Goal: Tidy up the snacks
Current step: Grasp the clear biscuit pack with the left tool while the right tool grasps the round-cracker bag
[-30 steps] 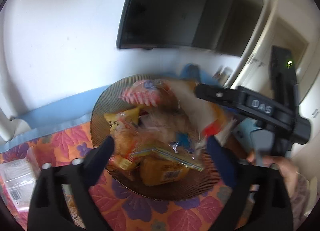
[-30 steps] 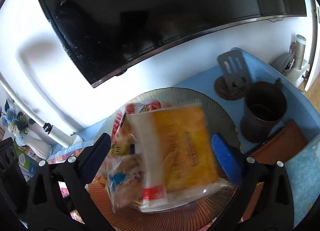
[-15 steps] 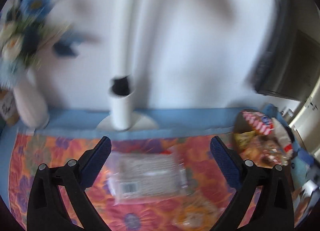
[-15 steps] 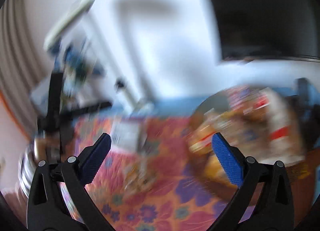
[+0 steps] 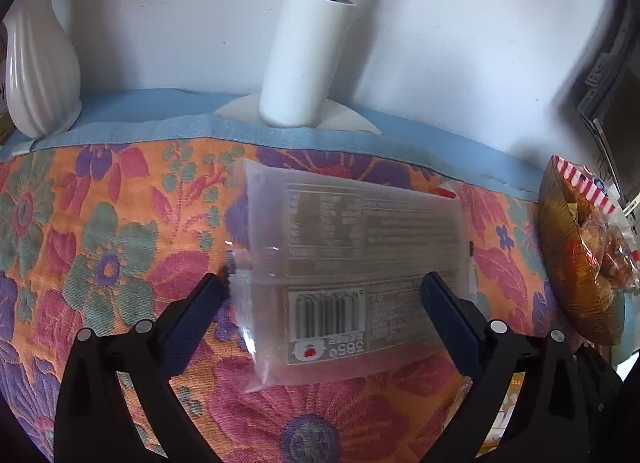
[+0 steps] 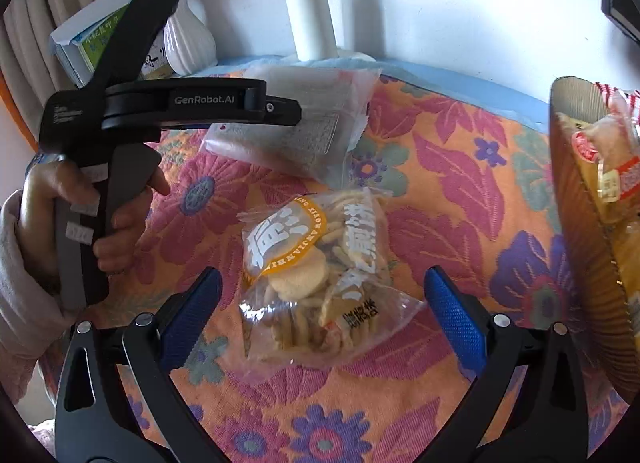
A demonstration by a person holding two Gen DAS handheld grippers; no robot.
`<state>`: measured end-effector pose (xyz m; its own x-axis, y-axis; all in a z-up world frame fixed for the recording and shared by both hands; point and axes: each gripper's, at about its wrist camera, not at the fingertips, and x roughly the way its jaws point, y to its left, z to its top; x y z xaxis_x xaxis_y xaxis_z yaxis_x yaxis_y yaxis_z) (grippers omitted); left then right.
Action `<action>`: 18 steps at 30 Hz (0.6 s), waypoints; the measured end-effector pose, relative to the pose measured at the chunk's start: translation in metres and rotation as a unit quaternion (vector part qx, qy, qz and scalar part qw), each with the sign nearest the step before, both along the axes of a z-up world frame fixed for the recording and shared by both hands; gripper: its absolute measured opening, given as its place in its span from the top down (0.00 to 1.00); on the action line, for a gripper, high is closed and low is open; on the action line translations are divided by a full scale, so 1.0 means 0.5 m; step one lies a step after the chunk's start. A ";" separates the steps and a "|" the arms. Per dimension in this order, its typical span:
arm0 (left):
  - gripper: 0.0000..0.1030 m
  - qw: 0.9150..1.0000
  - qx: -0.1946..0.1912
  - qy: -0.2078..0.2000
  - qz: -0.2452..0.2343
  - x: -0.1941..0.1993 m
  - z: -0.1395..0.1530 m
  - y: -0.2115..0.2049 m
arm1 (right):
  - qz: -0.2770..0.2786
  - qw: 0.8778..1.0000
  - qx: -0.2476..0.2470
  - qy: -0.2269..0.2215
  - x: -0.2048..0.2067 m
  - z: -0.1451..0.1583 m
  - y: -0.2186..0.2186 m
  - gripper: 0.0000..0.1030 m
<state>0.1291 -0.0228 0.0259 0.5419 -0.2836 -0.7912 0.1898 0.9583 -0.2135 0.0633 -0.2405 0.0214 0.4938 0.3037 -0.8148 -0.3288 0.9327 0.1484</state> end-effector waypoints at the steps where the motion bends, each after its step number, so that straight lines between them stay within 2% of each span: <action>1: 0.05 1.000 0.005 -0.003 -0.002 -0.004 -0.002 -0.005 | 0.000 1.000 -0.006 -0.002 0.002 -0.005 0.005 0.03; 3: 0.05 1.000 0.014 -0.005 -0.012 -0.012 -0.004 -0.017 | 0.005 1.000 -0.025 -0.015 0.002 -0.008 0.019 0.03; 4: 0.05 1.000 0.017 -0.004 -0.017 -0.015 -0.006 -0.027 | 0.004 0.999 -0.030 -0.024 -0.002 -0.004 0.025 0.28; 5: 0.05 0.999 0.023 -0.005 -0.025 -0.020 -0.008 -0.035 | 0.000 0.999 -0.030 -0.037 -0.009 0.002 0.027 0.35; 6: 0.12 0.999 0.036 -0.011 -0.038 -0.030 -0.009 -0.049 | -0.002 0.999 -0.028 -0.039 -0.011 0.005 0.025 0.40; 7: 0.30 0.998 0.040 -0.021 -0.049 -0.037 -0.004 -0.060 | -0.001 0.999 -0.024 -0.042 -0.016 0.007 0.025 0.41; 8: 0.42 0.997 0.049 -0.033 -0.053 -0.046 0.004 -0.067 | 0.001 0.999 -0.019 -0.048 -0.021 0.010 0.024 0.42; 9: 0.67 0.996 0.047 -0.044 -0.058 -0.056 0.017 -0.070 | 0.001 0.998 -0.014 -0.059 -0.031 0.016 0.022 0.42; 10: 0.75 0.997 0.033 -0.045 -0.059 -0.059 0.024 -0.070 | -0.002 0.998 -0.010 -0.068 -0.043 0.030 0.016 0.43; 13: 0.83 0.997 0.004 -0.053 -0.056 -0.066 0.044 -0.068 | -0.026 0.995 0.025 -0.094 -0.062 0.078 -0.018 0.43; 18: 0.85 0.994 -0.052 -0.072 -0.066 -0.077 0.106 -0.060 | -0.056 0.987 0.052 -0.140 -0.088 0.173 -0.079 0.42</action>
<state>0.0904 -0.0529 0.0787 0.6001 -0.4367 -0.6702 0.3487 0.8969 -0.2722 0.0193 -0.2802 0.1079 0.7300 0.3091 -0.6095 -0.2660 0.9501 0.1632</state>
